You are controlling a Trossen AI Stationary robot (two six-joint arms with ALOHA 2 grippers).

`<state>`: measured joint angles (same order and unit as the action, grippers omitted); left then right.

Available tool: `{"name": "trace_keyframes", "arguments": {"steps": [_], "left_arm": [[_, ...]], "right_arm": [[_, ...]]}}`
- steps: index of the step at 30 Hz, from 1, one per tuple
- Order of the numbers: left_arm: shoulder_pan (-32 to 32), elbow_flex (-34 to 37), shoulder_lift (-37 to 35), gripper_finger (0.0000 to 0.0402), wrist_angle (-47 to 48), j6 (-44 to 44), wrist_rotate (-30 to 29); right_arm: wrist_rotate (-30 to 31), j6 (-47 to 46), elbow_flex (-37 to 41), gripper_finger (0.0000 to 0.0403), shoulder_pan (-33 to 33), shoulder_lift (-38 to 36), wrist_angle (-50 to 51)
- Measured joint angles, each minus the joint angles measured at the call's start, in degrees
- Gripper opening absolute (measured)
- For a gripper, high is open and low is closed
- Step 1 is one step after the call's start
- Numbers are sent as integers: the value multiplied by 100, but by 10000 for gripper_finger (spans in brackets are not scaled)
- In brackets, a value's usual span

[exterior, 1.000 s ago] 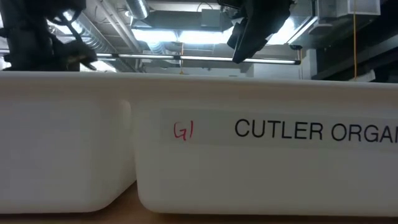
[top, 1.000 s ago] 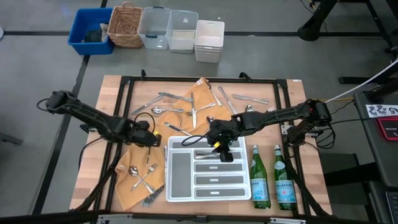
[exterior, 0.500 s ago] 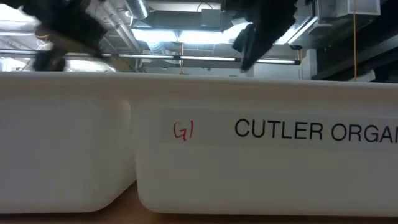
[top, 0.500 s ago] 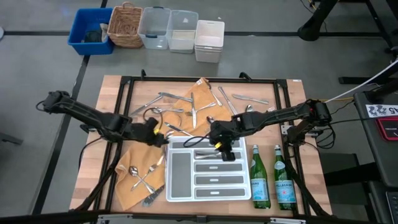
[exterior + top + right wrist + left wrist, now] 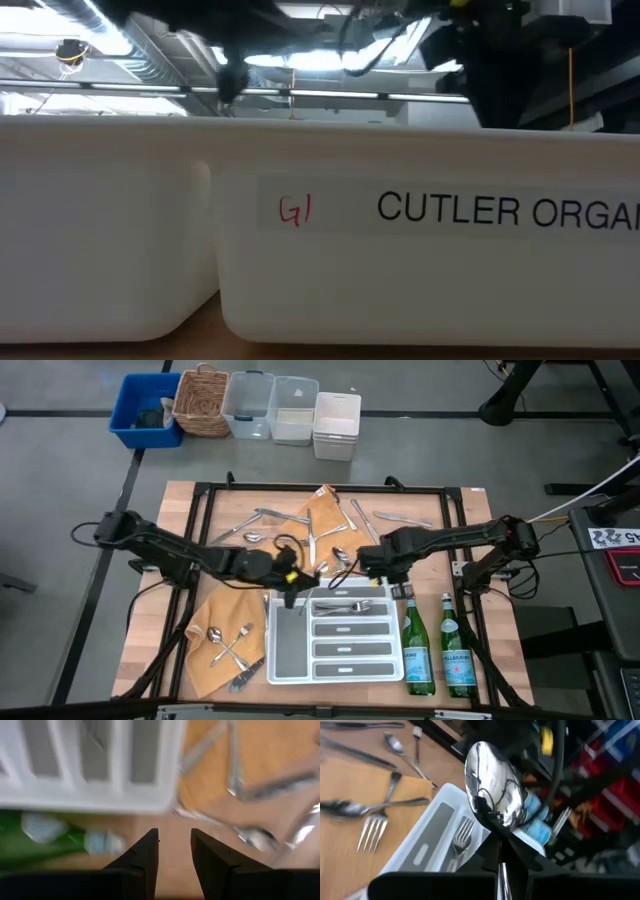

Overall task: Sort silverware
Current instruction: Put the silver spoon into the white silverware tray

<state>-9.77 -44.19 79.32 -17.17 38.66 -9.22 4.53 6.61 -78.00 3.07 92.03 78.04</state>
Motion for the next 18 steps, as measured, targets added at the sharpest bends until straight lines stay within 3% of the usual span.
{"name": "trace_keyframes", "arguments": {"steps": [8, 18], "left_arm": [[126, -1043, 1295, 11, 11, -1323, 922], [96, -1607, 2263, 12, -23, -2008, 1429]], "right_arm": [[514, 443, 0, 115, -554, -722, 606], [572, 759, 2, 115, -1719, -1570, 172]]}}
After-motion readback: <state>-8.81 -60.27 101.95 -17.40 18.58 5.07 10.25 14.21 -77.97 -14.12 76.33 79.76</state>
